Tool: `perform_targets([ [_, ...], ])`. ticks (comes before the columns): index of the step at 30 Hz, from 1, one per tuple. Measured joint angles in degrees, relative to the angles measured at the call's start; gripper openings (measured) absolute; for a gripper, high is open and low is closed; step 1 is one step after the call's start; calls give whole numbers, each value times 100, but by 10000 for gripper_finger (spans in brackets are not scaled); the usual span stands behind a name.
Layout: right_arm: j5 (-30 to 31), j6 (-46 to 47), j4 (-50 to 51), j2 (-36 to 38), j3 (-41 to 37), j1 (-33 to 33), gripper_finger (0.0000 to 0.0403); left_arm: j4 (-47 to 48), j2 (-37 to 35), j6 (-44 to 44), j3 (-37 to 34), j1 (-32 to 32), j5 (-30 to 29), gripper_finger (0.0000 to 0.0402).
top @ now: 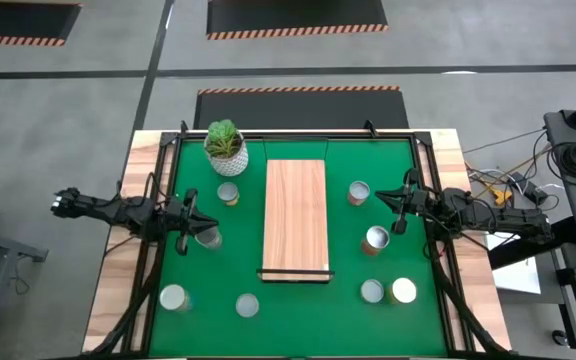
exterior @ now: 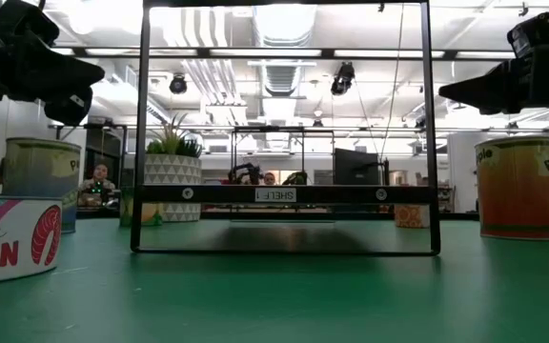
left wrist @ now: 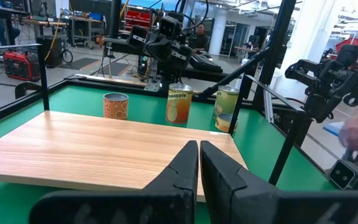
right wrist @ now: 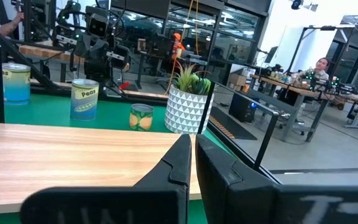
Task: Pick and place cans onto a shelf
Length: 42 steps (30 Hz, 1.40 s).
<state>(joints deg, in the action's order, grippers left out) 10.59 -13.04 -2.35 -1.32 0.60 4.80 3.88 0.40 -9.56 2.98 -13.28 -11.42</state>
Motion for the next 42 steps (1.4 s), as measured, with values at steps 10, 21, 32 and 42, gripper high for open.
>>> perform_targets([
  [10,0,0,0,2,0,2,13,-1,0,1,0,0,0,0],
  [21,-2,0,-2,0,0,0,13,0,-1,1,0,0,0,0],
  [32,-431,2985,-120,-1,-2,-18,13,-1624,17,-786,-238,0,-68,0],
  [42,-446,3945,-284,9,-2,-15,13,-3607,94,-1973,-85,0,-103,0],
])
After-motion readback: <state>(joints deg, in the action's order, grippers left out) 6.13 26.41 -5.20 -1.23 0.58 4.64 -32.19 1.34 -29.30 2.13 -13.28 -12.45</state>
